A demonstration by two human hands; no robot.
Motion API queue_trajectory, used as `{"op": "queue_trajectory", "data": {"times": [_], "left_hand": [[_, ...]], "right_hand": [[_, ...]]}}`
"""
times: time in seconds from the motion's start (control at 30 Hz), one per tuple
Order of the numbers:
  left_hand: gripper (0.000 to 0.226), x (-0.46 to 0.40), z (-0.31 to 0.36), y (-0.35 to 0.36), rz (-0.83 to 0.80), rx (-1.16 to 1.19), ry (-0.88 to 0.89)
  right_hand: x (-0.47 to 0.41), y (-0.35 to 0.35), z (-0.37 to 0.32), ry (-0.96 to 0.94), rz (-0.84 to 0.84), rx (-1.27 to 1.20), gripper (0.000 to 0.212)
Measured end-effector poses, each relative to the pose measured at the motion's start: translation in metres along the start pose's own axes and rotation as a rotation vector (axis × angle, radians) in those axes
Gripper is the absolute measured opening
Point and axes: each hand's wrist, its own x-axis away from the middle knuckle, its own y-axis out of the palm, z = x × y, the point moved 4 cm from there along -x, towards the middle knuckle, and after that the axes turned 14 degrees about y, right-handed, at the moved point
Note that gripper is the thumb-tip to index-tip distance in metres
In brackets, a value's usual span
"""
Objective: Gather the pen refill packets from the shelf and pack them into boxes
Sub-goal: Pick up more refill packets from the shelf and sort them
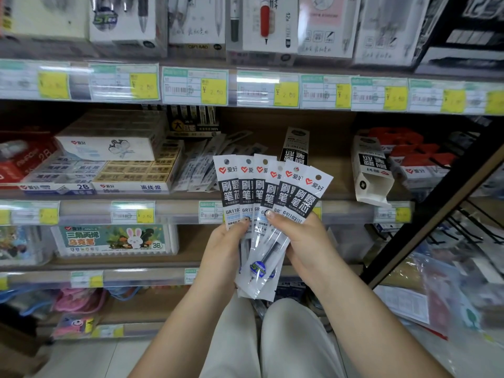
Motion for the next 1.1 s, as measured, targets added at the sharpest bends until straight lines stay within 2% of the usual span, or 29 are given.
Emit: {"op": "queue_trajectory", "data": {"times": [1.1], "left_hand": [[0.027, 0.0015, -0.0051, -0.0029, -0.038, -0.074, 0.103]], "right_hand": [[0.0056, 0.0026, -0.0012, -0.052, -0.034, 0.019, 0.026]]}}
